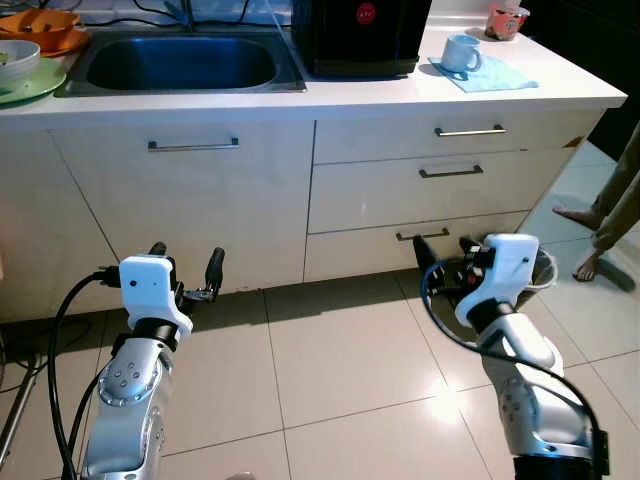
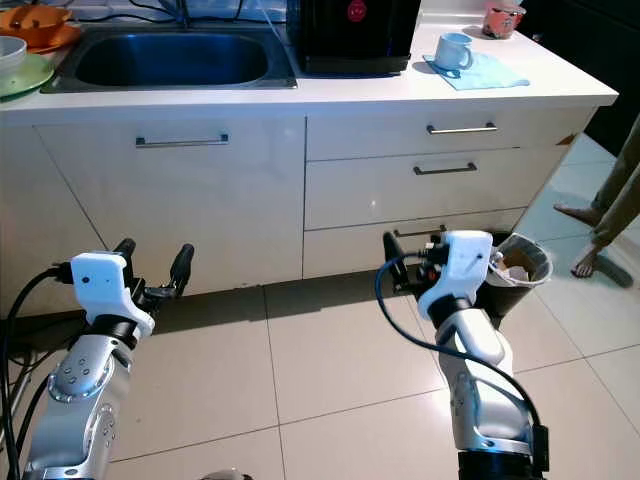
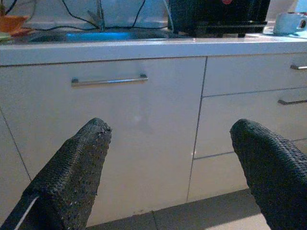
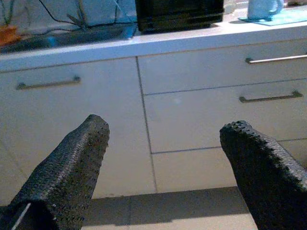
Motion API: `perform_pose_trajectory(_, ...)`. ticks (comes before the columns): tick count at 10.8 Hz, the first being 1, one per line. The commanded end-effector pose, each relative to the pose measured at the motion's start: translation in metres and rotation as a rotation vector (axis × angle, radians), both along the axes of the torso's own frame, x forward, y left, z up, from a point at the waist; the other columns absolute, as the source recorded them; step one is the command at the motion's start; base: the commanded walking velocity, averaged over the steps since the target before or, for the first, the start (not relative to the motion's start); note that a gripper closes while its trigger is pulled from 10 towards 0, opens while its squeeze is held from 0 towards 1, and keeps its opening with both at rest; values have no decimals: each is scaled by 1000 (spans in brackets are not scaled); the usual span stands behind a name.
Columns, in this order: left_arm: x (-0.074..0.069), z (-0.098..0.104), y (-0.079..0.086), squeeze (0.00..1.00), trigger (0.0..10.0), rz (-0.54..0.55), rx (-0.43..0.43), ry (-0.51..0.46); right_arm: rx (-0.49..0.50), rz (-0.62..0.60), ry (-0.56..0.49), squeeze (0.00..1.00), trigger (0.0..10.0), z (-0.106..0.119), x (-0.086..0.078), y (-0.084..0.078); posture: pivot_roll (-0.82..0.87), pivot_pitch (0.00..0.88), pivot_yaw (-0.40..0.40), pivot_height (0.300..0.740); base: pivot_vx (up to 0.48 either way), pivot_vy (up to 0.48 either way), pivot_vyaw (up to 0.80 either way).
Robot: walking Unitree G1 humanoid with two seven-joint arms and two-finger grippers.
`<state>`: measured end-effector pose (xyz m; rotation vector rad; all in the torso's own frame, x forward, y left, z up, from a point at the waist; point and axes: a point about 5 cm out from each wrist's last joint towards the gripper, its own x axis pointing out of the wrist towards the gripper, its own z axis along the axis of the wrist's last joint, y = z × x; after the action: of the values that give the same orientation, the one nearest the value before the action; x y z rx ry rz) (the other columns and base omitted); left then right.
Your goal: Kitchen organization
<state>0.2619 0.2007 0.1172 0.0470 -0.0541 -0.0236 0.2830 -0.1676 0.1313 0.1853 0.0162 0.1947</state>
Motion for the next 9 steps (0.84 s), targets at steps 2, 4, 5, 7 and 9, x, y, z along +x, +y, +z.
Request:
perform_pose_trajectory(2,3,7,-1,0,10000,24,-35,0,-96,-47,16,0,10000,6,0,-3,58,0,-57,740,0,0,0)
perform_pose_trajectory(4,9,18,-3,0,10000,36,-56,-37,-34,22,0,0,10000,10,-4,6,60,0,-58,740,182,0,0)
perform_pose_trajectory(5,10,22,-4,0,10000,37,-56,-52,-36,37,-7,0,10000,12,-5,9,60,0,-58,740,364,0,0)
perform_pose_trajectory(7,10,23,-3,0,10000,47,-51,-45,-30,67,-62,0,10000,24,-5,14,64,0,-58,740,437,0,0)
perform_pose_trajectory(9,10,23,-3,0,10000,47,-52,-42,-44,75,-72,0,10000,25,-4,15,65,0,-59,740,439,0,262)
